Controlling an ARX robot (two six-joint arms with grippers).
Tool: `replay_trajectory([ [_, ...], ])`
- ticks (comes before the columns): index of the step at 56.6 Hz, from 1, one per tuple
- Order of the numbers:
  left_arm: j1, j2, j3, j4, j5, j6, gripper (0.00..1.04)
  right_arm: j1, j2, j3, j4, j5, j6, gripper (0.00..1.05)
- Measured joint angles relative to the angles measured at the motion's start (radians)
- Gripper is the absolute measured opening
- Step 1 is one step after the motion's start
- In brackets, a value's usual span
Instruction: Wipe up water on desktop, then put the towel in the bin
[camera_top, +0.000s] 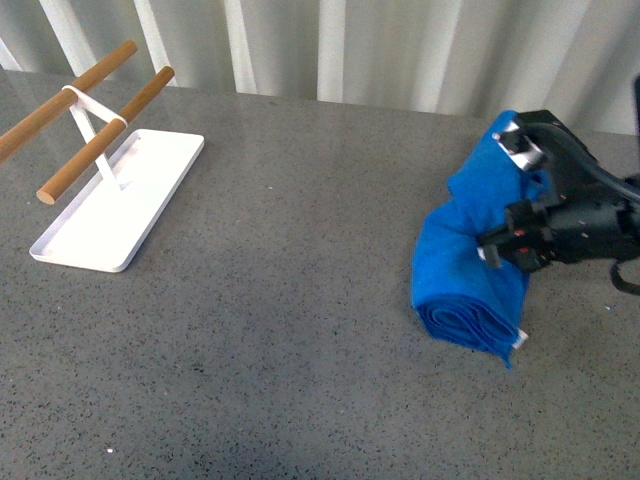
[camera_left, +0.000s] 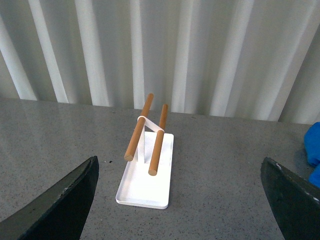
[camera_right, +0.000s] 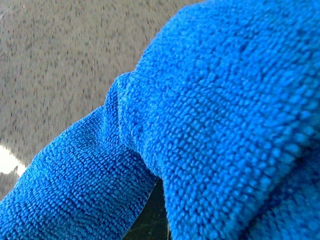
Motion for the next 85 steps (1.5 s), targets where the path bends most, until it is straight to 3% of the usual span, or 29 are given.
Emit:
replay_trajectory([
  [15,0.000,0.000,0.000,0.000,0.000,0.000,0.98,-0.167,-0.167,-0.307,0.052,-0.060,-0.113,0.05],
  [29,0.000,0.000,0.000,0.000,0.000,0.000,0.98,-0.344,-0.286,-0.342,-0.032,-0.070,-0.232,0.05],
  [41,0.000,0.000,0.000,0.000,0.000,0.000,0.98,-0.433,-0.377,-0.300,-0.126,-0.061,-0.314,0.05],
  [51,0.000,0.000,0.000,0.000,0.000,0.000,0.98,-0.432,-0.441,-0.221,-0.190,-0.053,-0.332,0.05],
  [69,0.000,0.000,0.000,0.000,0.000,0.000,0.98,-0.253,-0.552,0.089,-0.364,0.010,-0.276,0.05],
  [77,0.000,0.000,0.000,0.000,0.000,0.000,0.98,-0.264,-0.558,0.241,-0.451,0.035,-0.283,0.05],
  [85,0.000,0.000,0.000,0.000,0.000,0.000,0.98,-0.330,-0.547,0.369,-0.522,0.034,-0.284,0.05],
])
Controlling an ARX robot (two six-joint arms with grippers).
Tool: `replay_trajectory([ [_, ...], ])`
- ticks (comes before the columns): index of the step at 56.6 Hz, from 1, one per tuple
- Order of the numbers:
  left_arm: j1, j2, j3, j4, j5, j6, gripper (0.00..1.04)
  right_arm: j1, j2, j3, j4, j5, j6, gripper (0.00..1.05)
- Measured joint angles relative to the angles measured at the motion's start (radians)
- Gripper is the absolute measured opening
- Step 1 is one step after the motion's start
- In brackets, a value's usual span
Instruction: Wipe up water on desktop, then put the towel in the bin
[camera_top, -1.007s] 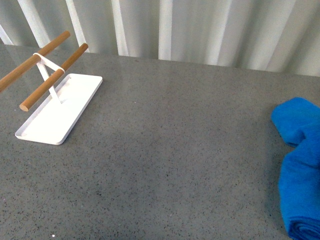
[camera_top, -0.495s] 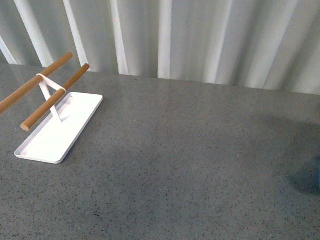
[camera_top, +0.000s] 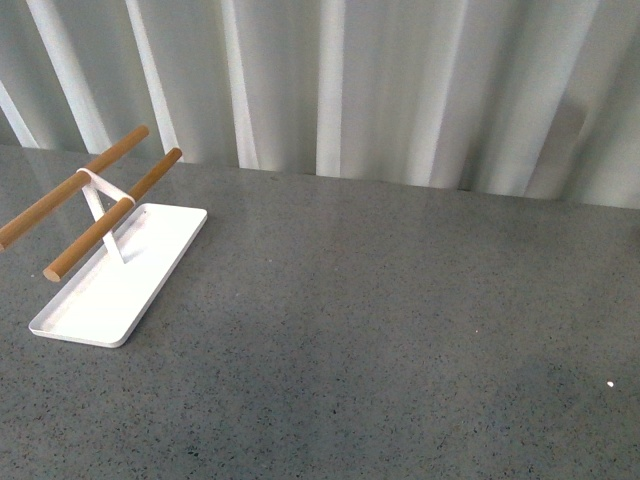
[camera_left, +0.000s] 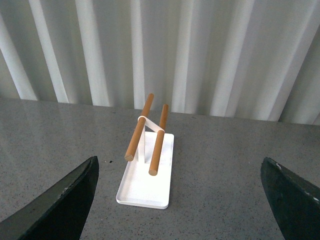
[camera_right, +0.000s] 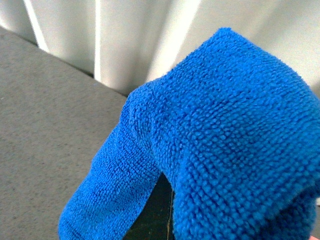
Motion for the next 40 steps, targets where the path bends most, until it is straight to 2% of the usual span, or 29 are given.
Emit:
replay_trajectory([
  [11,0.000,0.000,0.000,0.000,0.000,0.000,0.98,-0.159,0.050,0.098,-0.067,-0.018,0.007,0.05],
  [22,0.000,0.000,0.000,0.000,0.000,0.000,0.98,-0.329,0.159,0.101,-0.110,-0.013,0.008,0.05],
  [31,0.000,0.000,0.000,0.000,0.000,0.000,0.98,-0.407,0.238,0.101,-0.122,0.004,0.014,0.05],
  [40,0.000,0.000,0.000,0.000,0.000,0.000,0.98,-0.435,0.304,0.101,-0.120,0.015,0.015,0.05],
])
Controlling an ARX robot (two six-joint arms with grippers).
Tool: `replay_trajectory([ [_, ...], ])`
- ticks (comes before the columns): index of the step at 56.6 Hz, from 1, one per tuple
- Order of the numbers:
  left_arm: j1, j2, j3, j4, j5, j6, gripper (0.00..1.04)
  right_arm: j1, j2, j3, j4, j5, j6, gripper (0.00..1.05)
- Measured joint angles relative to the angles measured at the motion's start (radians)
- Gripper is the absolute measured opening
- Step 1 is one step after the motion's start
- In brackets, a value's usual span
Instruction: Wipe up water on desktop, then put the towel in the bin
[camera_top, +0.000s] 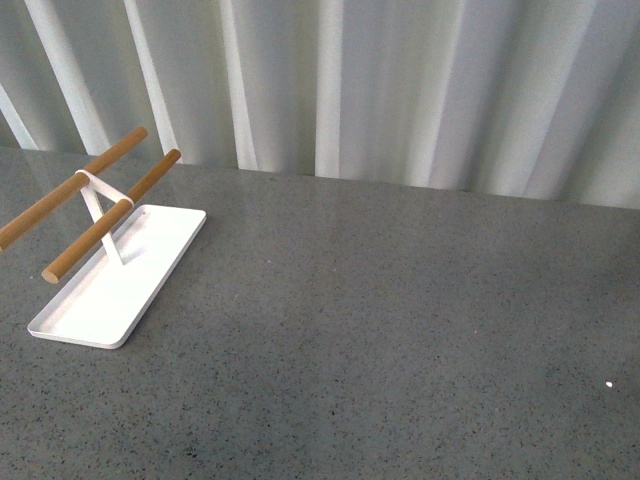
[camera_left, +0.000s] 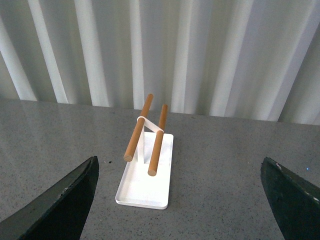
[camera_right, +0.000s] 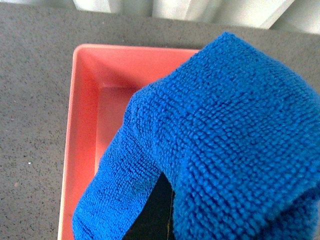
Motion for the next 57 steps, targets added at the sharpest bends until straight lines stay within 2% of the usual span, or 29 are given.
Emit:
replay_trajectory([
  [14,0.000,0.000,0.000,0.000,0.000,0.000,0.98,-0.008,0.123,-0.002,0.032,0.041,0.003,0.05],
  [20,0.000,0.000,0.000,0.000,0.000,0.000,0.98,-0.015,0.169,-0.002,-0.001,0.105,-0.019,0.05],
  [25,0.000,0.000,0.000,0.000,0.000,0.000,0.98,-0.029,0.195,-0.003,-0.038,0.155,-0.067,0.25],
  [30,0.000,0.000,0.000,0.000,0.001,0.000,0.98,-0.041,0.196,-0.003,-0.062,0.155,-0.089,0.39],
  [39,0.000,0.000,0.000,0.000,0.000,0.000,0.98,-0.058,0.196,-0.003,-0.089,0.160,-0.133,0.73],
  [47,0.000,0.000,0.000,0.000,0.000,0.000,0.98,-0.059,0.195,-0.003,-0.086,0.158,-0.134,0.94],
  [50,0.000,0.000,0.000,0.000,0.000,0.000,0.98,-0.059,0.195,-0.003,-0.086,0.154,-0.130,1.00],
  [57,0.000,0.000,0.000,0.000,0.000,0.000,0.98,-0.054,0.178,-0.002,-0.093,0.123,-0.109,0.97],
])
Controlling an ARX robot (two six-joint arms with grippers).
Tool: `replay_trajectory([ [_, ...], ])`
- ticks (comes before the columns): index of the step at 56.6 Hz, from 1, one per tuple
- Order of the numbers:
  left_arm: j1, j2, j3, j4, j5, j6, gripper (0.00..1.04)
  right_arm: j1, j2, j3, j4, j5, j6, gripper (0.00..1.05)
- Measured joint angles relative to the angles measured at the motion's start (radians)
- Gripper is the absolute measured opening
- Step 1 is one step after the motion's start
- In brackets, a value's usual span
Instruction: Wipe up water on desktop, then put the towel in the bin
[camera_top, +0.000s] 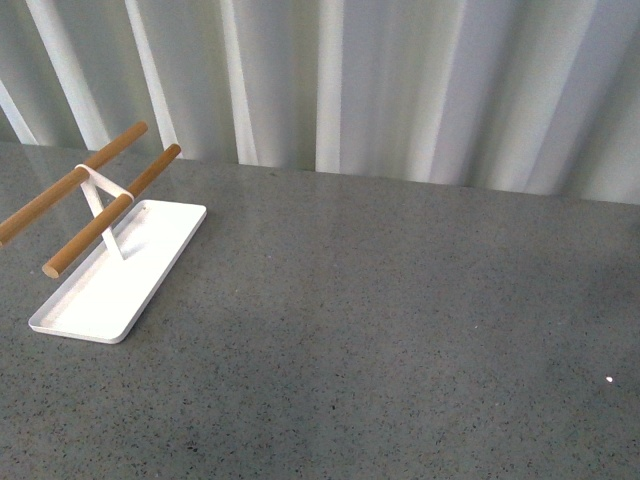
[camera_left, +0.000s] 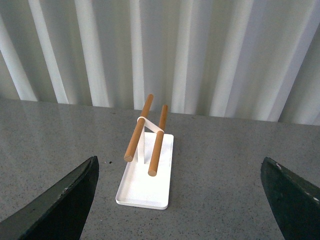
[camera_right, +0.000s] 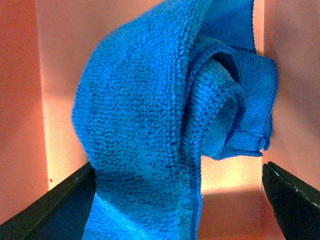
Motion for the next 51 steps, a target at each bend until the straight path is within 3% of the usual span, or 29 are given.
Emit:
replay_trajectory([
  [19,0.000,0.000,0.000,0.000,0.000,0.000,0.98,0.072,-0.150,0.102,-0.026,-0.147,0.077,0.98],
  [26,0.000,0.000,0.000,0.000,0.000,0.000,0.98,0.115,-0.251,0.075,0.055,-0.255,0.121,0.98],
  [39,0.000,0.000,0.000,0.000,0.000,0.000,0.98,0.232,-0.551,-0.202,0.267,-0.331,0.159,0.98],
  [51,0.000,0.000,0.000,0.000,0.000,0.000,0.98,0.465,-0.901,-0.642,0.351,-0.333,0.156,0.98],
])
